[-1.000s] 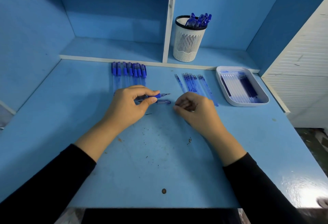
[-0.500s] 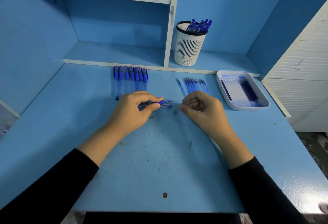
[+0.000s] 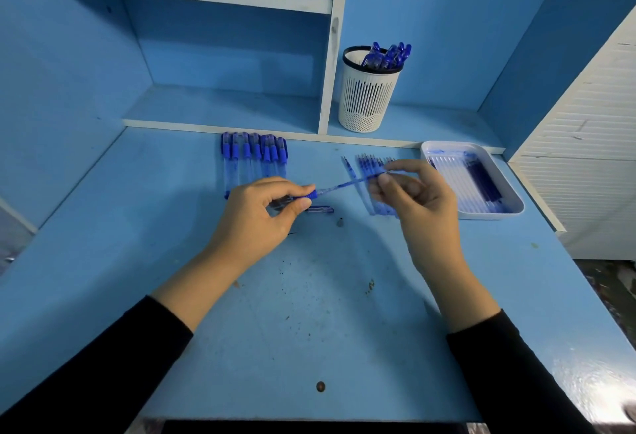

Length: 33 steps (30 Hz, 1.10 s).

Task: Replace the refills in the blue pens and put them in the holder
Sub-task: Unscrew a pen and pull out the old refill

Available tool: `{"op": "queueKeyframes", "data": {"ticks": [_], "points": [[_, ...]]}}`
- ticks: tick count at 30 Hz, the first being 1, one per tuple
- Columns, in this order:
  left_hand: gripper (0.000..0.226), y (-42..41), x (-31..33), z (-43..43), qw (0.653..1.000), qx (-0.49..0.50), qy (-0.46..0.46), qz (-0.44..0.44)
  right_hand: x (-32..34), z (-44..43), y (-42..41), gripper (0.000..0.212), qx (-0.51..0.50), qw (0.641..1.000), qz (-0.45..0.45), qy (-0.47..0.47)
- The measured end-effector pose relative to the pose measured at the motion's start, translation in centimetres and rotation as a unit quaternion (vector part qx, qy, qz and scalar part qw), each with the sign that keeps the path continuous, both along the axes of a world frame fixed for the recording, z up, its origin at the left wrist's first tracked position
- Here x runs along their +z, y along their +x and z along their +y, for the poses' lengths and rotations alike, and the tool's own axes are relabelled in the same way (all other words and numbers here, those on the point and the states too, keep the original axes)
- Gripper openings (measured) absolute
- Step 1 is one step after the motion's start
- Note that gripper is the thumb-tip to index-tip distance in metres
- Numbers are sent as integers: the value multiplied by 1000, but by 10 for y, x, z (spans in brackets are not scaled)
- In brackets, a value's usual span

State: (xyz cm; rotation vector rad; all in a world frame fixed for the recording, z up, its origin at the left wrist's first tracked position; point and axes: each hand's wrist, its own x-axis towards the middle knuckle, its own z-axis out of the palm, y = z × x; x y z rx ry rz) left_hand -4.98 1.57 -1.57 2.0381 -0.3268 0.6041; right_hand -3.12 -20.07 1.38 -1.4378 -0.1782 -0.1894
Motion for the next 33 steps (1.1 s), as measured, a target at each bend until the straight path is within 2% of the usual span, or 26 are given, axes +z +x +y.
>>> {"op": "queueKeyframes", "data": {"ticks": [3, 7, 12, 15, 17, 20, 23, 27, 33], "points": [[19, -1, -1, -6, 1000, 10, -15, -14, 3, 5, -3, 21, -51, 997, -23, 53], [20, -3, -1, -19, 999, 10, -43, -24, 3, 18, -7, 18, -111, 990, -61, 56], [21, -3, -2, -27, 999, 5, -47, -27, 5, 19, -3, 19, -131, 985, 8, 115], [21, 2, -3, -24, 999, 14, -30, -22, 10, 9, 11, 20, -143, 978, 16, 153], [21, 7, -3, -21, 999, 17, -16, -36, 13, -1, 27, 20, -151, 977, 19, 147], [20, 16, -1, -18, 998, 17, -4, -68, 15, -14, 55, 19, -78, 993, 52, 78], [19, 28, 1, -19, 996, 21, 8, -92, 12, -20, 79, 21, 31, 993, 96, -65], [18, 43, 2, -23, 994, 14, 20, -110, 11, -17, 98, 23, 79, 960, 113, -243], [18, 57, 3, -28, 992, 16, 44, -121, 16, -2, 113, 19, 67, 913, 71, -396]]}}
